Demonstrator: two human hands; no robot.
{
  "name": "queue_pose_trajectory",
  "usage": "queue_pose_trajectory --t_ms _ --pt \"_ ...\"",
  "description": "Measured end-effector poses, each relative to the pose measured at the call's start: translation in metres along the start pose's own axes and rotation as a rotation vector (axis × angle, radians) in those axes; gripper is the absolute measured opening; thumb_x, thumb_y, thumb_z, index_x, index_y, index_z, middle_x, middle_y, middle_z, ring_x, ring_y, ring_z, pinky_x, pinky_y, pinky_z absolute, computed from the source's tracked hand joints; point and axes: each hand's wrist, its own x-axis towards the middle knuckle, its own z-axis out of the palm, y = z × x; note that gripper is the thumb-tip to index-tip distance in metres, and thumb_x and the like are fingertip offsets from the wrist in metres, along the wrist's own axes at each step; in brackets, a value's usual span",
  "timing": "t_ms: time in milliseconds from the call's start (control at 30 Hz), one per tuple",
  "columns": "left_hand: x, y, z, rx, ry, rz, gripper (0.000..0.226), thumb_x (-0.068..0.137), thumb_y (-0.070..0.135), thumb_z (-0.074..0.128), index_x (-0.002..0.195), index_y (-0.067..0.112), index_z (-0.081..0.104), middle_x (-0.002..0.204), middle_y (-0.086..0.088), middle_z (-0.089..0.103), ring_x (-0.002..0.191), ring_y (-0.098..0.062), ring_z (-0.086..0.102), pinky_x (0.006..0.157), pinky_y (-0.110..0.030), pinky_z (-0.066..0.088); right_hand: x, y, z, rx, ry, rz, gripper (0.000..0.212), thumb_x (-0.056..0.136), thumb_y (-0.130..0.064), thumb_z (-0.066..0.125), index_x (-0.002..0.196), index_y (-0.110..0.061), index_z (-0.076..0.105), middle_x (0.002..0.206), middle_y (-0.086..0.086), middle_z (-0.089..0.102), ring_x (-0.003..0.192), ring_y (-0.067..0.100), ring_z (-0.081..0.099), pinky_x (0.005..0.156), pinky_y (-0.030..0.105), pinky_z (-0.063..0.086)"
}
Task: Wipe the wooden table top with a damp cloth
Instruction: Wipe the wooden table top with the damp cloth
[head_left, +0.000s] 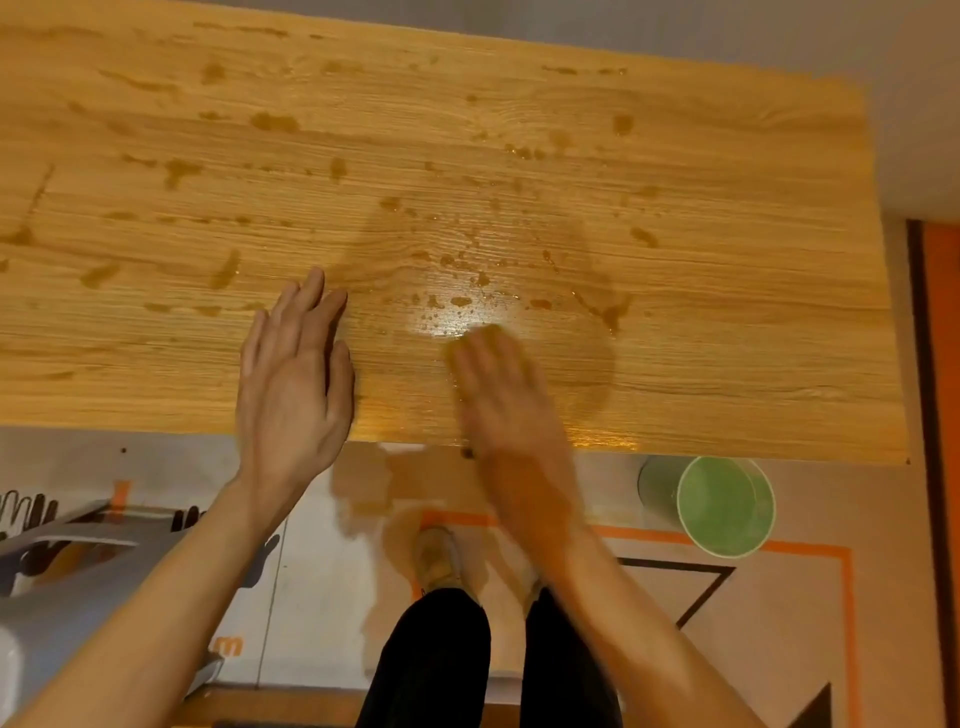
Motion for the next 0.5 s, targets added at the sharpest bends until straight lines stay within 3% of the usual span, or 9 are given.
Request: queue_pose_trajectory --t_ms 33,67,133,233,300,367,433,500 --pt "-0.001 0.0 0.001 -0.017 -0.016 -0.001 0.047 0.104 0.026 0.034 0.15 0.017 0.041 0.164 -0.001 0.029 0.154 -0.018 0.019 0.125 -0.044 0.014 -0.028 0.025 -0.049 -0.021 0.094 0.033 0.063 0.099 -0.006 0.036 0.156 -0.016 0.012 0.164 0.006 0.009 0.152 0.026 0.004 0.121 0.044 -0.004" --pt "-0.001 0.001 0.001 -0.023 -0.016 0.003 0.046 0.104 0.025 0.035 0.149 0.016 0.041 0.163 -0.002 0.029 0.154 -0.019 0.02 0.125 -0.044 0.015 -0.031 0.05 -0.024 0.059 0.209 0.165 0.054 0.104 -0.013 0.036 0.155 -0.016 0.019 0.164 0.005 0.013 0.153 0.023 0.006 0.124 0.045 0.0" --pt "0.0 0.001 0.0 -0.033 -0.005 0.022 0.046 0.105 0.024 0.036 0.149 0.013 0.042 0.163 -0.004 0.031 0.154 -0.022 0.02 0.125 -0.045 0.015 -0.048 0.094 -0.033 0.124 0.319 0.534 0.05 0.107 -0.022 0.032 0.155 -0.011 0.022 0.164 0.006 0.012 0.152 0.023 0.005 0.124 0.047 0.007" --pt "0.0 -0.001 0.001 -0.022 0.006 0.032 0.045 0.105 0.023 0.037 0.148 0.012 0.042 0.162 -0.005 0.032 0.154 -0.021 0.02 0.125 -0.044 0.014 -0.019 0.099 -0.026 0.078 0.409 0.782 0.053 0.106 -0.024 0.03 0.153 -0.003 0.02 0.162 0.015 0.013 0.151 0.033 0.01 0.123 0.051 0.011" --pt "-0.001 -0.001 0.002 -0.031 0.007 0.03 0.045 0.105 0.024 0.036 0.148 0.012 0.043 0.162 -0.004 0.033 0.154 -0.02 0.021 0.125 -0.044 0.013 0.019 0.079 -0.001 0.023 0.297 0.708 0.054 0.104 -0.03 0.027 0.154 -0.009 0.022 0.161 0.016 0.019 0.148 0.04 0.018 0.123 0.052 0.014" --pt "-0.002 -0.002 0.001 -0.037 0.003 0.028 0.046 0.105 0.026 0.035 0.148 0.013 0.043 0.162 -0.004 0.033 0.154 -0.019 0.021 0.125 -0.044 0.014 0.056 0.044 0.045 0.063 0.12 0.518 0.056 0.102 -0.032 0.024 0.155 -0.018 0.015 0.164 0.013 0.006 0.15 0.039 0.013 0.122 0.055 0.016" --pt "-0.003 -0.002 0.0 -0.039 -0.007 0.037 0.047 0.105 0.027 0.033 0.149 0.013 0.042 0.162 -0.004 0.032 0.154 -0.02 0.02 0.125 -0.045 0.014 0.082 -0.002 0.062 0.065 0.158 0.275 0.063 0.101 -0.03 0.033 0.157 -0.021 0.005 0.165 0.007 -0.003 0.152 0.032 -0.001 0.123 0.052 0.011" --pt "-0.001 -0.001 -0.001 -0.044 -0.006 0.042 0.047 0.105 0.027 0.034 0.148 0.014 0.043 0.162 -0.004 0.032 0.154 -0.019 0.02 0.125 -0.045 0.015 0.079 -0.022 0.026 0.085 0.161 0.048 0.062 0.102 -0.013 0.035 0.156 -0.018 0.007 0.165 0.005 0.007 0.153 0.027 0.001 0.125 0.044 0.004"
